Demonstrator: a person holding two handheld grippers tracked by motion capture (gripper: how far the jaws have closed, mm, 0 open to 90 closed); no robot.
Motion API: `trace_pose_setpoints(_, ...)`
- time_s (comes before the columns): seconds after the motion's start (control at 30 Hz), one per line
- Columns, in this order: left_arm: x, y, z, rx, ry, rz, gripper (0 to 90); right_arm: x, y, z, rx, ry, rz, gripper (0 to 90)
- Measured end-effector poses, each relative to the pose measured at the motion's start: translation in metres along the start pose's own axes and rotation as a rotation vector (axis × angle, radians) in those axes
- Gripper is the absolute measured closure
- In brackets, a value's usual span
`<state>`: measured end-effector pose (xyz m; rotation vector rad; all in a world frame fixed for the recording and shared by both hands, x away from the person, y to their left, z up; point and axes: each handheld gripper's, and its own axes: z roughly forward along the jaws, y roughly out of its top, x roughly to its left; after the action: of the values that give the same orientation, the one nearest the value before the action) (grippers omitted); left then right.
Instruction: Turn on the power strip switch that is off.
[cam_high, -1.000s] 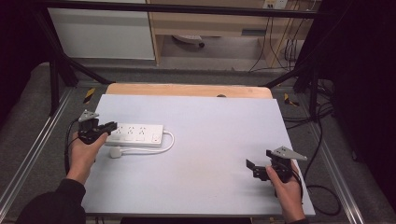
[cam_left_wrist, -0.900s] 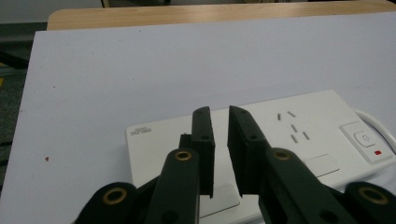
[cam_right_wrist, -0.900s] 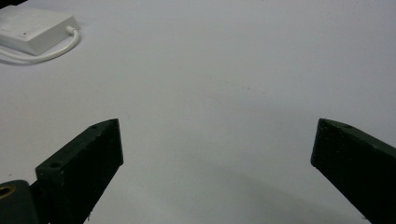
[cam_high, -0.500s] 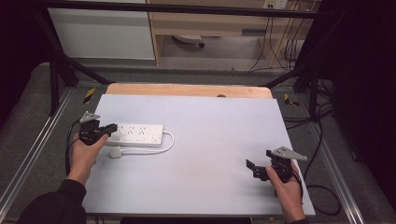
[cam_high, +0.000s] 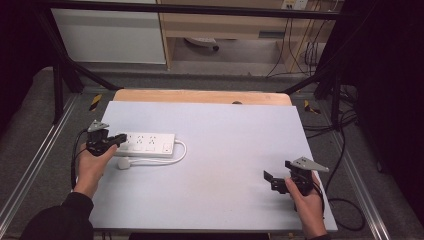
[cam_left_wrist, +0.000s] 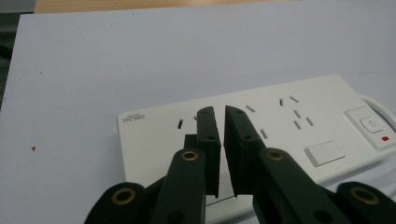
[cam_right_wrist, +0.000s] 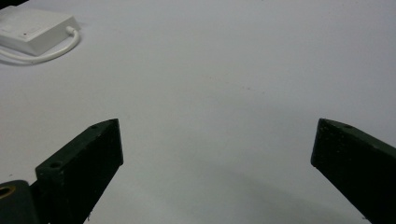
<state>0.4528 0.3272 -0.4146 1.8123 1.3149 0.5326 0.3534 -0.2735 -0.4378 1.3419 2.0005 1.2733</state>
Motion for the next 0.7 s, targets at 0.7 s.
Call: trace_pose_setpoints(0.7, -0.002, -0.012, -0.001, 0.032, -0.016, 0.004, 89.9, 0.0, 0.0, 0.0, 0.003, -0.001, 0.002, 2.7)
